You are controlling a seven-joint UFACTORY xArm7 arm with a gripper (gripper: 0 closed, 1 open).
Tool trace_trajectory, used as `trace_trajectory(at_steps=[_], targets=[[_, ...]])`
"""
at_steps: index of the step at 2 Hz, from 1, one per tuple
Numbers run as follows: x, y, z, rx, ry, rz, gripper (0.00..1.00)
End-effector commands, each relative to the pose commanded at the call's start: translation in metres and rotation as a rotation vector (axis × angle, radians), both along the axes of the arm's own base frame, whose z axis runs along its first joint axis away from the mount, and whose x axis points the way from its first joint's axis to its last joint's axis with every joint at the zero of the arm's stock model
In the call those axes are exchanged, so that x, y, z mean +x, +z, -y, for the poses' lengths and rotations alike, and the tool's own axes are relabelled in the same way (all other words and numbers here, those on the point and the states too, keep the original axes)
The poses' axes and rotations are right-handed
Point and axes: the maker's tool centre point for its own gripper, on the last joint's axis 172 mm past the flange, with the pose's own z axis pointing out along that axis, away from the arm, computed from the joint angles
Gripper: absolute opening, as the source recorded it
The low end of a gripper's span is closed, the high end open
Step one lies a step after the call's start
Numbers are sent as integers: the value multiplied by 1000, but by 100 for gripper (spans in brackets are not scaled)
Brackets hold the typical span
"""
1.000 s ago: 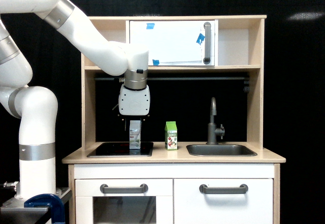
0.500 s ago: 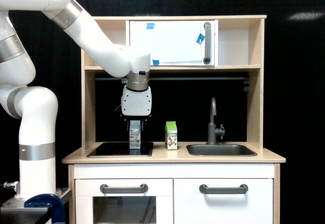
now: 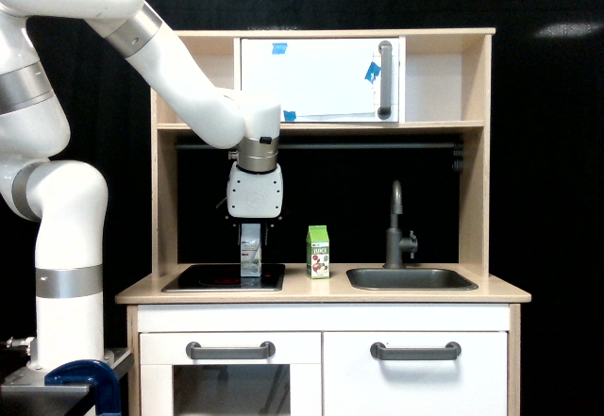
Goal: Put the white box into the sink
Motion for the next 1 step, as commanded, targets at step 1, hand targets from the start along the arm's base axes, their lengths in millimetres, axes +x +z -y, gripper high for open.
trace_trajectory(at_steps=[1], targets=[[1, -5, 0, 0, 0, 0, 0]])
